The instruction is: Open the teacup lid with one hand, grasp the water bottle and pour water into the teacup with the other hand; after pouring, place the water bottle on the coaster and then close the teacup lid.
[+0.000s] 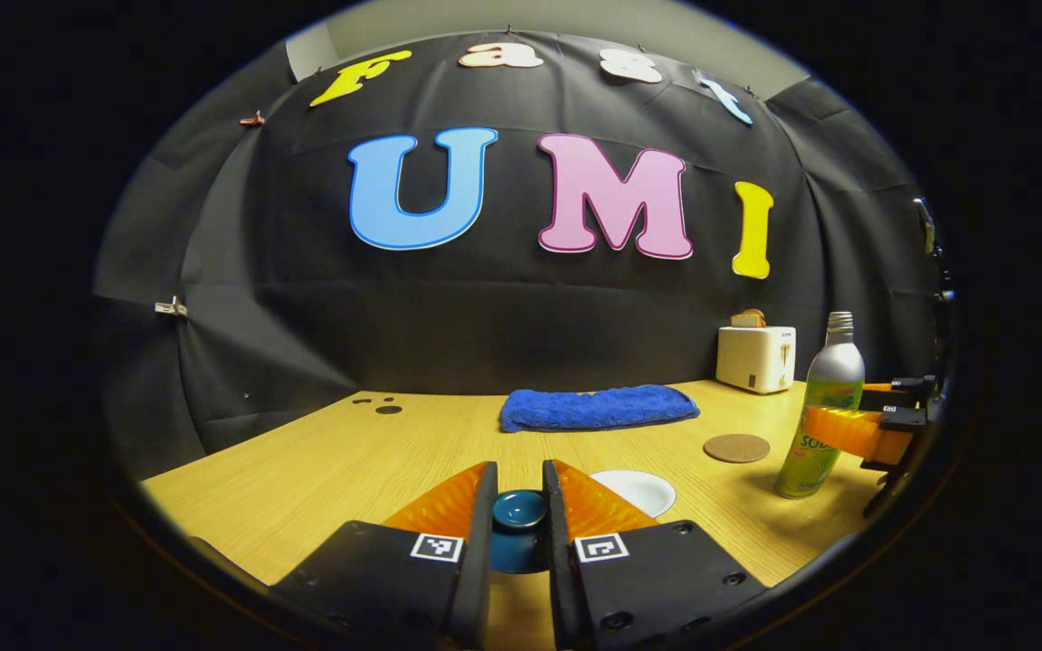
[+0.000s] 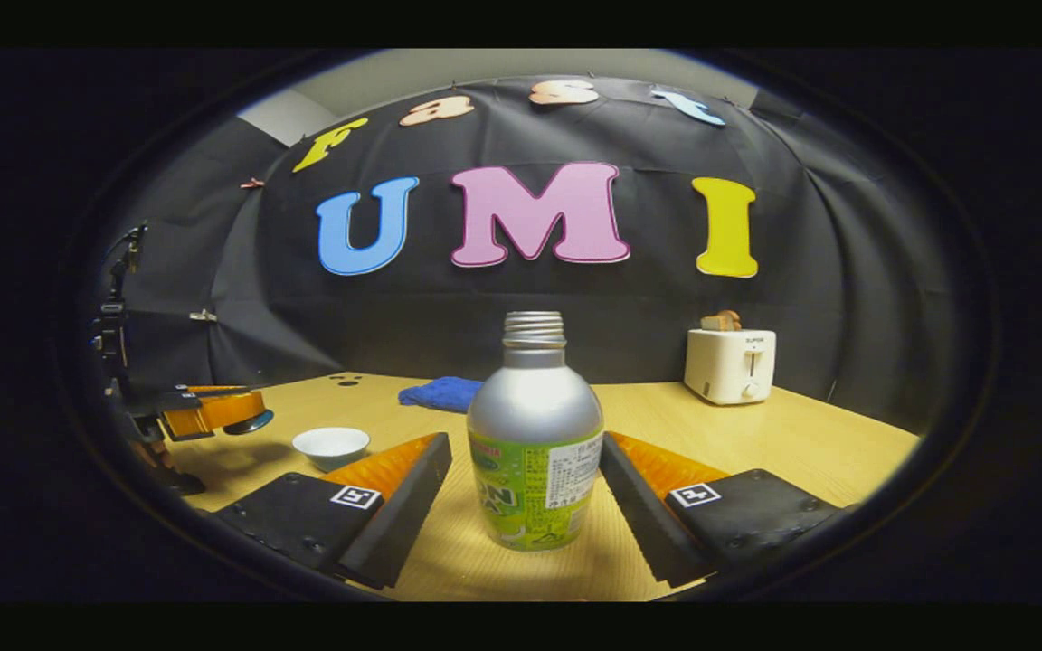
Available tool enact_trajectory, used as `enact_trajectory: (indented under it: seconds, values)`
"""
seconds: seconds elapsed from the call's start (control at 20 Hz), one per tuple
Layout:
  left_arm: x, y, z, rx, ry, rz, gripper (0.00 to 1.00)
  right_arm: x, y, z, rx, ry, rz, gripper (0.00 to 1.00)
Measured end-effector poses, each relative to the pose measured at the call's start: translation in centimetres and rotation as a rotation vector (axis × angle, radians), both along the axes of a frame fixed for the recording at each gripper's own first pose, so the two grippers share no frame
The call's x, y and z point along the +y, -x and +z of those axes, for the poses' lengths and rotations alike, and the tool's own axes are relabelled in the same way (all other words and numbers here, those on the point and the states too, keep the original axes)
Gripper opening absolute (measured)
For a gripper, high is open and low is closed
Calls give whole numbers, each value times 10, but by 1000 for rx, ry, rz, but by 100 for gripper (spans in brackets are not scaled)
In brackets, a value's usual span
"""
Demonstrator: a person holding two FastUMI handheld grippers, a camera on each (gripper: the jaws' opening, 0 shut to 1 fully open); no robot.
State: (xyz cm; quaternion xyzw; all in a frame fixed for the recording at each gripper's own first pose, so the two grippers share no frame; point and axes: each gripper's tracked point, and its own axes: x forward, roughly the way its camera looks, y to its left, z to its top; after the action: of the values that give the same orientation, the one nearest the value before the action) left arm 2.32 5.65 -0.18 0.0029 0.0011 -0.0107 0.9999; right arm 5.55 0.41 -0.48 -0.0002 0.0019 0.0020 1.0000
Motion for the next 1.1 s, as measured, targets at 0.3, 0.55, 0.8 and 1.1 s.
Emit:
enact_trajectory:
  seconds: [0.3,0.55,0.8,1.1]
  values:
    - [-2,1,1,-4,0,-21,31,-3,-17,0,0,1,-3,100]
    - [3,-2,1,-2,1,-10,31,-10,-26,-1,1,2,-31,96]
    - [11,-4,1,-2,1,6,31,-9,-25,-1,2,4,-33,81]
    - [32,-6,1,0,2,43,31,2,-35,-1,32,91,38,76]
